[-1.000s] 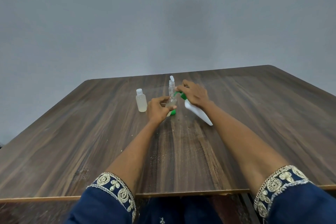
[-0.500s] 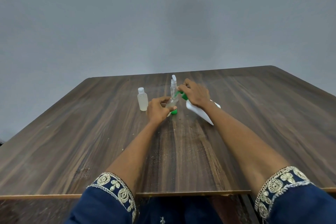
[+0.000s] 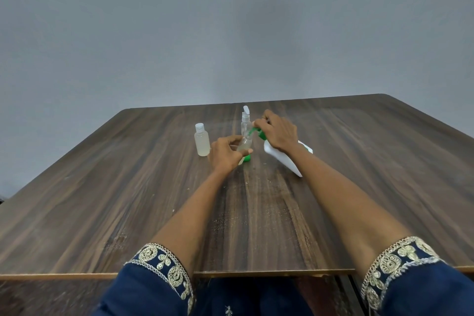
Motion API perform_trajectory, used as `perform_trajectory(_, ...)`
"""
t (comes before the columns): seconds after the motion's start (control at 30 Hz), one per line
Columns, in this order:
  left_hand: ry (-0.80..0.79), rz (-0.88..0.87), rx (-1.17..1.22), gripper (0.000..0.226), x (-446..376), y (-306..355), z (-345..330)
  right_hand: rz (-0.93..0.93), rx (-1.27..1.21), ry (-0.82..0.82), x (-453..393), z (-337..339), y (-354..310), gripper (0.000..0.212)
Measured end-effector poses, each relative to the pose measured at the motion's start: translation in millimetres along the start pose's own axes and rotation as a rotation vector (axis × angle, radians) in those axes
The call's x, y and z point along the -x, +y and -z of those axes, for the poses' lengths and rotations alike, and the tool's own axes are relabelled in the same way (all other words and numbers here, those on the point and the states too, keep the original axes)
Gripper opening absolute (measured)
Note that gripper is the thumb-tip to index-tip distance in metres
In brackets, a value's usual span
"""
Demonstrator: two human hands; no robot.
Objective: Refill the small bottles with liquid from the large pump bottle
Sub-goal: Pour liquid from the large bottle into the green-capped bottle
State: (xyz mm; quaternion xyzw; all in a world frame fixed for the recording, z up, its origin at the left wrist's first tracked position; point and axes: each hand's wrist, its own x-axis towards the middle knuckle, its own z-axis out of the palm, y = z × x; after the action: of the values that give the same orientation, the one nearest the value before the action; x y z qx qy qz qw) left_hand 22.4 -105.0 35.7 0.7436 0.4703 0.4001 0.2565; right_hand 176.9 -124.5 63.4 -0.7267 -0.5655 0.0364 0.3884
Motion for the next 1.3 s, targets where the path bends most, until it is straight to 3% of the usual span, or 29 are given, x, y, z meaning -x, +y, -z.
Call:
perform_trajectory(0.1, 0.010, -0.001, 0.003, 0.047, -0.9, 0.2, 1.3, -0.014, 0.011, -0.032, -2.1, 0.9, 1.6, 0.049)
perform_trajectory(0.47, -0.013, 0.002, -0.024, 0.047, 1.1, -6.0, -0.1, 0.006, 0.061, -0.008, 1.2, -3.5, 0.9, 0.033)
perform_trajectory(0.63, 0.008, -0.002, -0.008, 0.046, -0.6, -4.8, 1.0, -0.054, 0.046, -0.046, -2.1, -1.7, -1.0, 0.056)
perform_trajectory(0.83, 0.000, 0.004, -0.012, 0.047, -2.2, -5.6, 0.5, -0.055, 0.035, -0.047, -1.1, -1.5, -3.2, 0.054)
perform_trajectory(1.0, -0.004, 0.014, -0.021, 0.046, -3.2, -5.3, -1.1, -0.031, 0.013, -0.007, 4.1, 0.9, -7.7, 0.037)
perform_trajectory(1.3, 0.007, 0.015, -0.014, 0.046, -4.6, -6.2, -1.6, -0.069, 0.019, -0.051, -4.1, -2.2, 0.6, 0.045)
